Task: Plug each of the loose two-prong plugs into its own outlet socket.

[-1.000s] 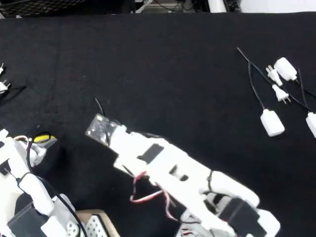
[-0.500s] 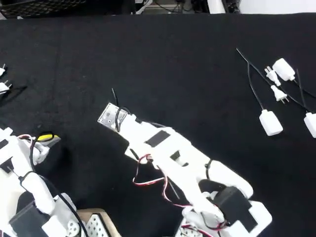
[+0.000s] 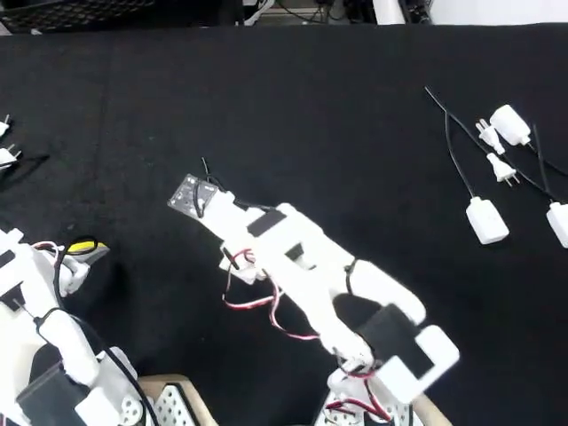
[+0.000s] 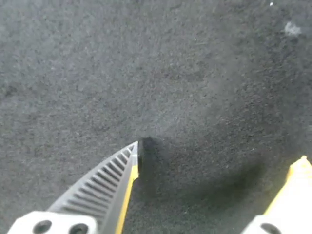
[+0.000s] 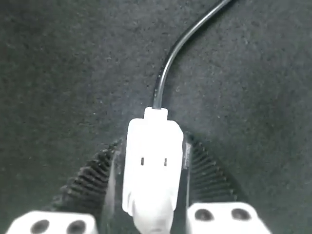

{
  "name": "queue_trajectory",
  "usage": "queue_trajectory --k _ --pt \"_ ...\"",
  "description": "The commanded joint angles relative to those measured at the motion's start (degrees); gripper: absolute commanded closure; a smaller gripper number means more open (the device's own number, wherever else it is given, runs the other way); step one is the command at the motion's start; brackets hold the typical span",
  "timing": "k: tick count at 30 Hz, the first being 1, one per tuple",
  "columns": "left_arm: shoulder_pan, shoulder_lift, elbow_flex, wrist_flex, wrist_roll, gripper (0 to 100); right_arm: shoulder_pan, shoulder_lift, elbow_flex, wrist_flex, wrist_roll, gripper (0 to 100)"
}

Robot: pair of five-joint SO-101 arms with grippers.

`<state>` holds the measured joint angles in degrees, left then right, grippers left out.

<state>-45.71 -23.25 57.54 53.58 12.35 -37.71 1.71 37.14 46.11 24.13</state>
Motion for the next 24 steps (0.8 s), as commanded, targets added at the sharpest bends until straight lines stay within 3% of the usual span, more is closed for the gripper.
queue_trajectory --k 1,4,10,24 --pt "0.66 -1.76 -0.22 -0.62 0.18 55 0.62 1.54 -4.62 1.58 -0.09 91.2" --pt "1.54 -1.76 -0.13 -0.62 0.18 55 0.44 2.07 -5.85 1.67 -0.09 98.4" --pt "1.89 -1.85 0.4 -0.62 0.18 55 0.62 2.33 -10.51 2.64 -4.48 98.5" --pt "1.89 -1.85 0.4 -0.62 0.18 55 4.31 5.67 -29.76 8.7 -4.92 98.5"
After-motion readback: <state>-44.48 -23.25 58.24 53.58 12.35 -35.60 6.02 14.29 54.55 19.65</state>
